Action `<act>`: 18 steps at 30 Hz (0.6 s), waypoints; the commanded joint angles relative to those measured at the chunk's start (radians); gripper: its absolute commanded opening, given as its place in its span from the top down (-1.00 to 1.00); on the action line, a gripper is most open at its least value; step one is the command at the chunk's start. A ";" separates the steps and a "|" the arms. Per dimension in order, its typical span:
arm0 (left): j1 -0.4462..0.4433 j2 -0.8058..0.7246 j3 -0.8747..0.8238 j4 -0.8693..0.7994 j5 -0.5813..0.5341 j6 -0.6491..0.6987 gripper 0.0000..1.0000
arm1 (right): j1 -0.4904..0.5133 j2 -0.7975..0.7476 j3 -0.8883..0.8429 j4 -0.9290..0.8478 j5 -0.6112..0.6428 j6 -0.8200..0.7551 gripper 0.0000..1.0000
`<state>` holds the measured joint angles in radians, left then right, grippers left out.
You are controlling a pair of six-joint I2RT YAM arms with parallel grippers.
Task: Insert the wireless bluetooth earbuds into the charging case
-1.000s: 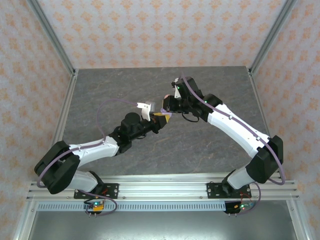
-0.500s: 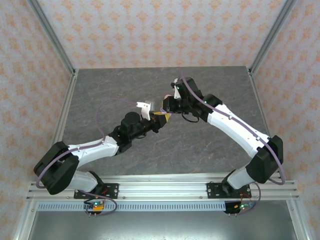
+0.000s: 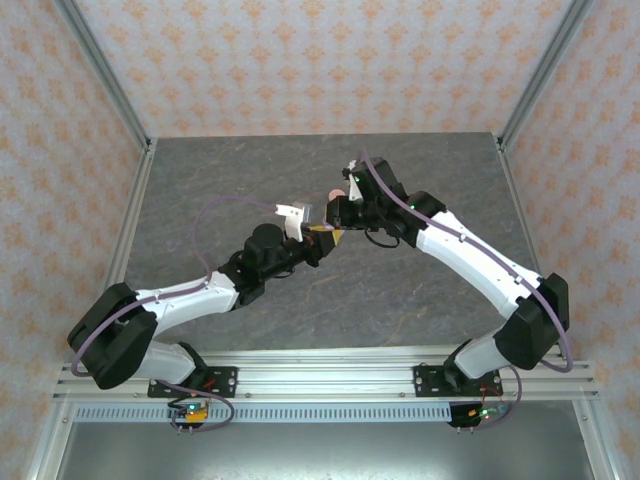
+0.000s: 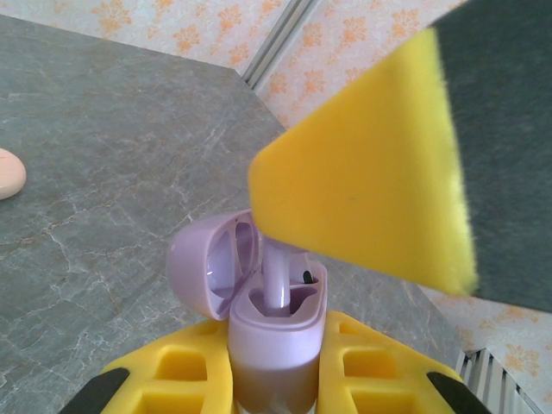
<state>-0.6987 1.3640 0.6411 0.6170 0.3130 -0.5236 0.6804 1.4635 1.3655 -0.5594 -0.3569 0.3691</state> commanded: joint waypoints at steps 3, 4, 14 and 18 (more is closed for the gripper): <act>0.002 -0.029 0.040 0.000 -0.057 0.017 0.73 | 0.010 -0.045 -0.015 -0.039 0.014 -0.018 0.64; 0.001 -0.031 0.040 0.000 -0.059 0.018 0.73 | 0.010 -0.046 -0.015 -0.042 0.011 -0.018 0.63; 0.002 -0.034 0.046 0.011 -0.024 0.025 0.73 | 0.010 -0.034 -0.034 -0.043 0.012 -0.018 0.61; 0.002 -0.037 0.050 0.002 0.006 0.042 0.73 | 0.011 -0.029 -0.029 -0.050 0.026 -0.016 0.60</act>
<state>-0.6987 1.3640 0.6537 0.5938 0.2993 -0.5156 0.6804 1.4422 1.3499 -0.5724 -0.3557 0.3653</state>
